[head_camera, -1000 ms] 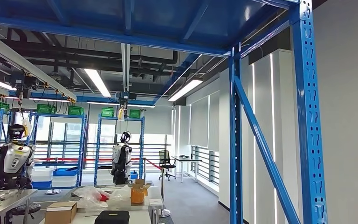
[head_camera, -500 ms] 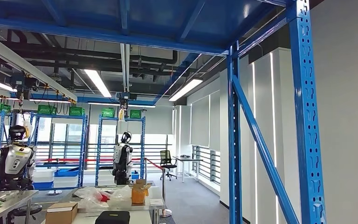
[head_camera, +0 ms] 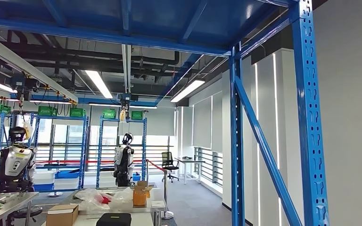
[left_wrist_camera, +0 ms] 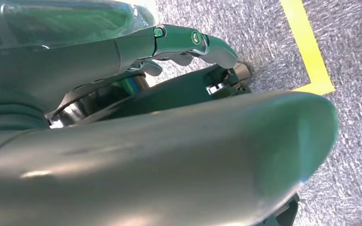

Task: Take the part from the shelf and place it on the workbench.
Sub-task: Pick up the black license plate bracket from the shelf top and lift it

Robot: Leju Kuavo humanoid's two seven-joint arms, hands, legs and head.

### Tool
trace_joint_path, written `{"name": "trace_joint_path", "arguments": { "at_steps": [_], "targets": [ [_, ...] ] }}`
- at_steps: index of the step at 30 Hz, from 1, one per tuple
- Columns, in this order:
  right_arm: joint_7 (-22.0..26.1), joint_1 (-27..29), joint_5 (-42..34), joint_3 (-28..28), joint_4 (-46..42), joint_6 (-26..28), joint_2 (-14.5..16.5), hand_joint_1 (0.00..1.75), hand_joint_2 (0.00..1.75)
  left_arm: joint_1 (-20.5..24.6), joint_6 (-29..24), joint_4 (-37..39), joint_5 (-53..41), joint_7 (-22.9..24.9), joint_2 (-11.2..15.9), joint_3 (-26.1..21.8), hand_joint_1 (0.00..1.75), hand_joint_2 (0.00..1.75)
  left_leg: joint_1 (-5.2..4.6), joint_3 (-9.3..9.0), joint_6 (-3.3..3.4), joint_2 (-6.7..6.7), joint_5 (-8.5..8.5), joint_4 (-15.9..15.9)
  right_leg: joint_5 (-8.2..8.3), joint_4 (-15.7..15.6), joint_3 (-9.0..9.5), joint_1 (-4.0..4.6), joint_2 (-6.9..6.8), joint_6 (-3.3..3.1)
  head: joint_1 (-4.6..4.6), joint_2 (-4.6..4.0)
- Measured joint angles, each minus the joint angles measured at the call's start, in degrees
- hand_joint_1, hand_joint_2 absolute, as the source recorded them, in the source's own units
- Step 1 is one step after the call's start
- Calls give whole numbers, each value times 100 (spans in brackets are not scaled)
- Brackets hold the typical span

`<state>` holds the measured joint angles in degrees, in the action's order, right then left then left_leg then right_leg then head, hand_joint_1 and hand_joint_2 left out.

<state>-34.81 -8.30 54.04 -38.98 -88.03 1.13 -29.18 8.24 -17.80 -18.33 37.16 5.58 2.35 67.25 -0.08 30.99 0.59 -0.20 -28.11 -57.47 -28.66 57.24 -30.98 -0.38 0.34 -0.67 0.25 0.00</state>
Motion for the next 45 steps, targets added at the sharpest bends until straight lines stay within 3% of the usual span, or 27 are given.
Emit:
{"name": "trace_joint_path", "arguments": {
  "at_steps": [9, 23, 43, 45],
  "targets": [
    [138, -409, 17, -163, 84, -168, 107, 0, 0, 90, 105, -2, -265, 151, 17, 1, 0, 0, 1, 2, -1, -1, 1, 1, 0, 3, -1, 1, -1, -1, -1, 0],
    [628, -947, -638, -732, 1036, -216, 778, 0, 0, 177, 176, -34, -747, 469, 126, 4, 0, 0, 5, 2, -7, -2, 4, 5, -1, 5, -2, 5, -2, -1, -2, 0],
    [1039, -1109, -961, -1143, 2121, 175, 1435, 0, 0, 53, 113, -317, -938, 749, 434, 9, 0, 0, 7, 3, -9, -4, 3, 6, -5, 6, -3, 7, -7, -8, 1, 0],
    [1037, -1108, -962, -1167, 2186, 149, 1457, 0, 87, 38, 107, -343, -935, 754, 461, 9, 0, 0, 7, 3, -9, -4, 3, 6, -5, 6, -3, 7, -6, -8, -1, 0]
  ]
}}
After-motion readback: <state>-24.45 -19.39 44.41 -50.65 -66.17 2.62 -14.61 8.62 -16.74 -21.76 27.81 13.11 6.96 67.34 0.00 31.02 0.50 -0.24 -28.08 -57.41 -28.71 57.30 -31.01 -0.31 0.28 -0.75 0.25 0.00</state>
